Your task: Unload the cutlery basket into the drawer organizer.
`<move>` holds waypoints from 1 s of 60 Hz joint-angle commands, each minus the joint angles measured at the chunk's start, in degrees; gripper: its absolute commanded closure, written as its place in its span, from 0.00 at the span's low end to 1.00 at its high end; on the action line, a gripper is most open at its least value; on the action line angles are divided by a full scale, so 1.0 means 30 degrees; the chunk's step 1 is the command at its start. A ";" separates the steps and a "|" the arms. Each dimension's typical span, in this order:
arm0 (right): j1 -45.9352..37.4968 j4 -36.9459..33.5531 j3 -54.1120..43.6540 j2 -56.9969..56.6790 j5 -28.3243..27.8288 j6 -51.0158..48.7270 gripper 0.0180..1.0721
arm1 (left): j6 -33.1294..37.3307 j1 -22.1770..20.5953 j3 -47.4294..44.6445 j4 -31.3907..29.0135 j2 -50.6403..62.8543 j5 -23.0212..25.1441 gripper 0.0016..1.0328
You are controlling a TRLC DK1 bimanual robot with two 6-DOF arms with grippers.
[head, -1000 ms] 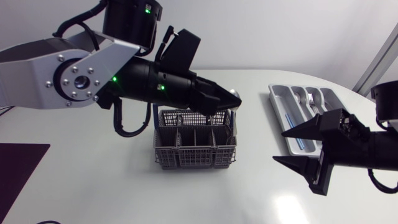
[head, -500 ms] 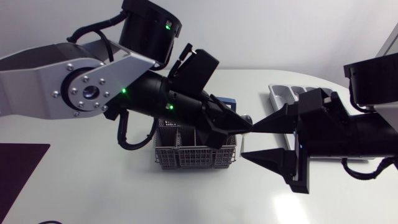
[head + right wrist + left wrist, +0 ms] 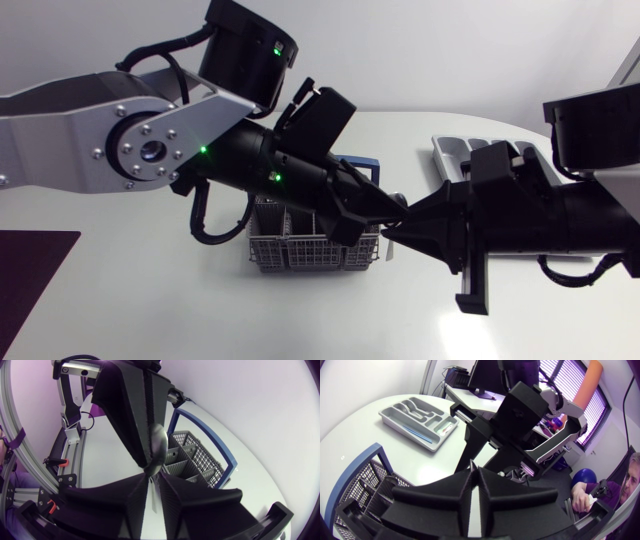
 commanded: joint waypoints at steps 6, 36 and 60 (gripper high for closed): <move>0.0179 -0.0171 -0.0561 0.0162 0.0094 0.0155 0.95 | 0.0329 -0.0031 0.0549 -0.0069 -0.0010 0.0265 0.96; -0.5593 -0.2222 -0.1909 -0.0277 0.0241 -0.4239 0.95 | 0.1062 0.1258 0.1692 -0.0508 0.0840 -0.6239 0.21; -1.5524 0.0942 -0.2758 0.2506 0.0417 -0.9395 0.95 | 0.4372 -0.0266 0.0344 -0.0215 0.2158 -1.0399 0.21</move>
